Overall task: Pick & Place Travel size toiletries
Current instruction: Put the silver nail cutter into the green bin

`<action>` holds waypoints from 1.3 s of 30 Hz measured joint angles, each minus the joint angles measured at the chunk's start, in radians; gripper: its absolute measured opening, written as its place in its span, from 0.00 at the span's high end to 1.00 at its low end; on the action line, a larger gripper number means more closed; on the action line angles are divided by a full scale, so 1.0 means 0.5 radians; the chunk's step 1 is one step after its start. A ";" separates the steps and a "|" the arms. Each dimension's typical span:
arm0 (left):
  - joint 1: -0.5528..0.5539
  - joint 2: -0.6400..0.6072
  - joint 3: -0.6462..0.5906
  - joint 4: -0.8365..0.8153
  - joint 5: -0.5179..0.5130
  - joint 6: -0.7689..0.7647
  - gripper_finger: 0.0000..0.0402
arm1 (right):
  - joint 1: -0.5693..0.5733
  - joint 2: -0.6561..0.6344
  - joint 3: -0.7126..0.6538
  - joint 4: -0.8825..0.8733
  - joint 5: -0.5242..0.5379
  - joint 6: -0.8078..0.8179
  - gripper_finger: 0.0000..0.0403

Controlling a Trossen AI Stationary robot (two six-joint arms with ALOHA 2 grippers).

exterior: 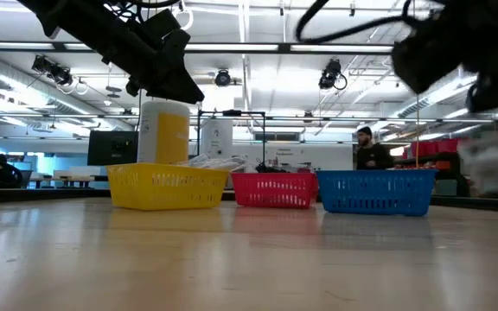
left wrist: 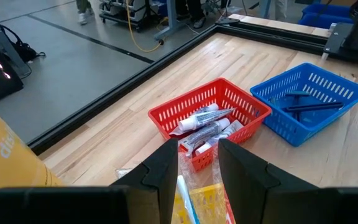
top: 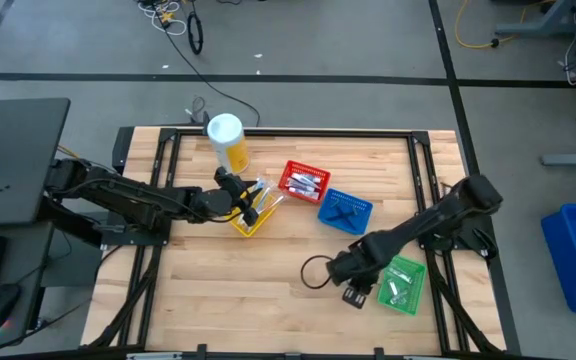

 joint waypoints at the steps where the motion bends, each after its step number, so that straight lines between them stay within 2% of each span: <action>1: 0.000 0.000 0.000 0.000 0.000 -0.001 0.70 | 0.001 -0.039 0.024 -0.117 0.017 0.000 0.83; 7: 0.000 0.000 0.000 0.000 -0.007 -0.011 0.70 | 0.066 -0.264 0.091 -0.717 0.028 0.197 0.83; 13: 0.000 0.000 0.000 0.001 -0.010 -0.011 0.70 | 0.256 -0.362 0.091 -0.919 0.027 0.470 0.83; 23: 0.000 0.000 0.000 0.000 -0.010 -0.011 0.70 | 0.537 -0.364 0.091 -0.830 0.024 1.030 0.82; 31: 0.000 0.000 0.000 0.001 -0.009 -0.017 0.70 | 0.609 -0.351 0.071 -0.653 0.055 1.171 0.82; 39: 0.000 0.000 0.000 0.000 -0.004 -0.033 0.70 | 0.604 -0.340 -0.190 -0.472 -0.117 1.178 0.82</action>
